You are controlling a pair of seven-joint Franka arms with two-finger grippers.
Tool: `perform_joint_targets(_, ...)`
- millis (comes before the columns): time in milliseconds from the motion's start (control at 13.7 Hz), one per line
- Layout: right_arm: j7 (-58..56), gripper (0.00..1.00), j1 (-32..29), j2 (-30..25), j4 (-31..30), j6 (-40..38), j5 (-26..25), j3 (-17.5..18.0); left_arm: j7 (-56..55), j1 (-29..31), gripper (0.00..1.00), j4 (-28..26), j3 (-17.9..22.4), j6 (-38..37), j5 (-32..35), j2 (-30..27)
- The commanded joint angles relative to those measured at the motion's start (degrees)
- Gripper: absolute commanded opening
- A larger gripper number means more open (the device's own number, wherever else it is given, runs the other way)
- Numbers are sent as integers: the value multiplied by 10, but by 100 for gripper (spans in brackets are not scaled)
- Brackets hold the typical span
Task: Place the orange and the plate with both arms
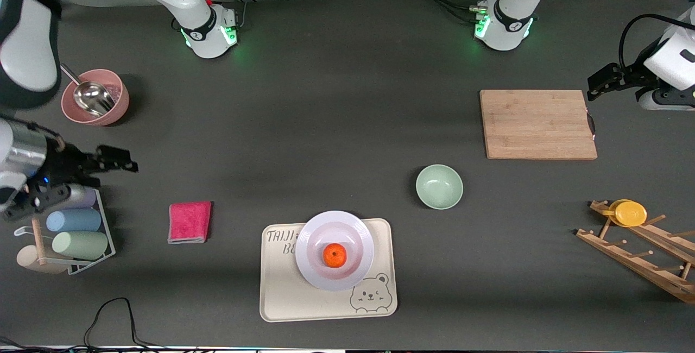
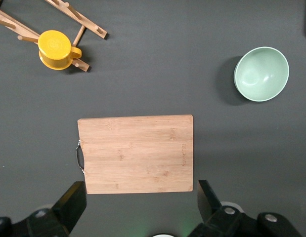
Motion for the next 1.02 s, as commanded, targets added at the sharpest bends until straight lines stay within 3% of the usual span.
perform_joint_targets(0, 37, 100, -41, -75, -71, 0, -59, 56, -7, -2, 100, 9, -1, -10, -3, -2)
perform_joint_targets(293, 79, 100, -40, -109, -85, -19, -110, 55, -2, -2, 100, 10, -2, -11, 11, -2)
perform_joint_targets(439, 99, 100, -39, -115, -86, -27, -110, 55, 1, -5, 100, 17, -3, -14, 15, -2)
perform_joint_targets(585, 101, 100, -39, -118, -85, -26, -110, 53, -3, -9, 100, 29, -29, -21, 52, -2)
perform_joint_targets(951, 105, 100, -39, -122, -85, -24, -110, 52, 0, -2, 100, 42, -30, -38, 39, -3)
